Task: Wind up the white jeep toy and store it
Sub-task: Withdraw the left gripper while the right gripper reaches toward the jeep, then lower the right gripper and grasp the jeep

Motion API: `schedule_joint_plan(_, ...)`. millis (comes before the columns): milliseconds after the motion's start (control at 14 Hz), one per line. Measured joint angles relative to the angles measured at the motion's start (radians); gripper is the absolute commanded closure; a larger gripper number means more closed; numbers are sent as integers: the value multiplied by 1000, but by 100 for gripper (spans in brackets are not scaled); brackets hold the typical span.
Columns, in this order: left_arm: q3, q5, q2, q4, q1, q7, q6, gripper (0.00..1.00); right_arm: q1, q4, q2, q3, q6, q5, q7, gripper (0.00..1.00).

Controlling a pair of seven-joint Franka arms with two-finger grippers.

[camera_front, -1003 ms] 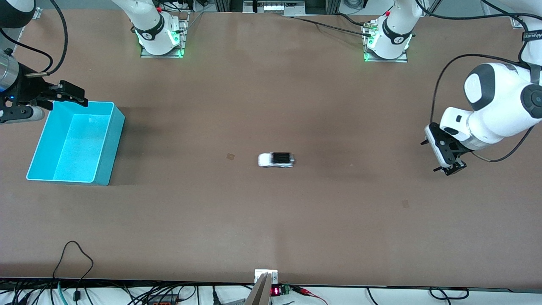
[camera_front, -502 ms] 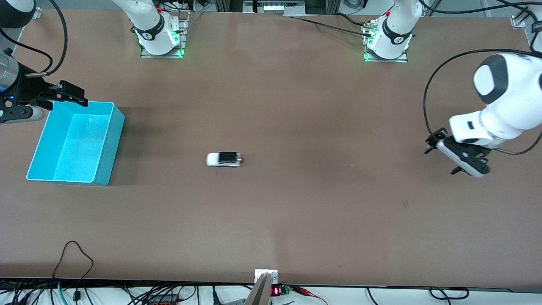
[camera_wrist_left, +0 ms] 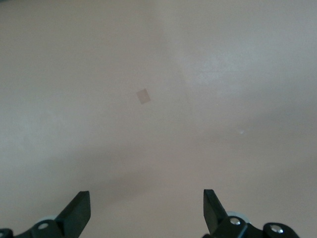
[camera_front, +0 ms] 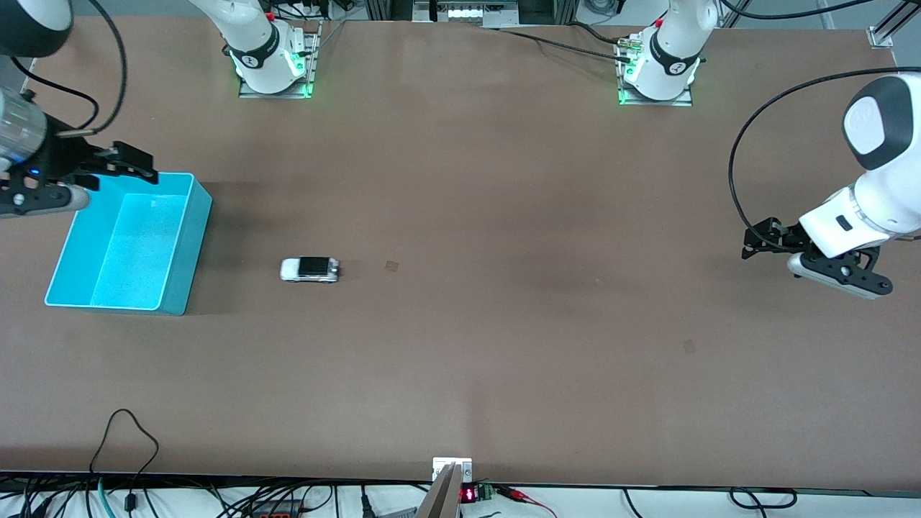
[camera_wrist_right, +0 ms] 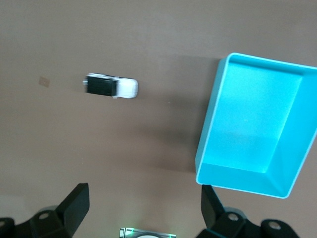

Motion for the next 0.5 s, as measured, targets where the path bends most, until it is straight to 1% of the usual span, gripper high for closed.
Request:
schedule_joint_plan(287, 73, 0, -40, 29, -62, -137, -59, 0, 40, -2, 43, 2, -2, 0, 0, 0)
schedule_joint_plan(502, 90, 0, -57, 99, -72, -234, -156, 0, 53, -4, 90, 2, -4, 0, -16, 0)
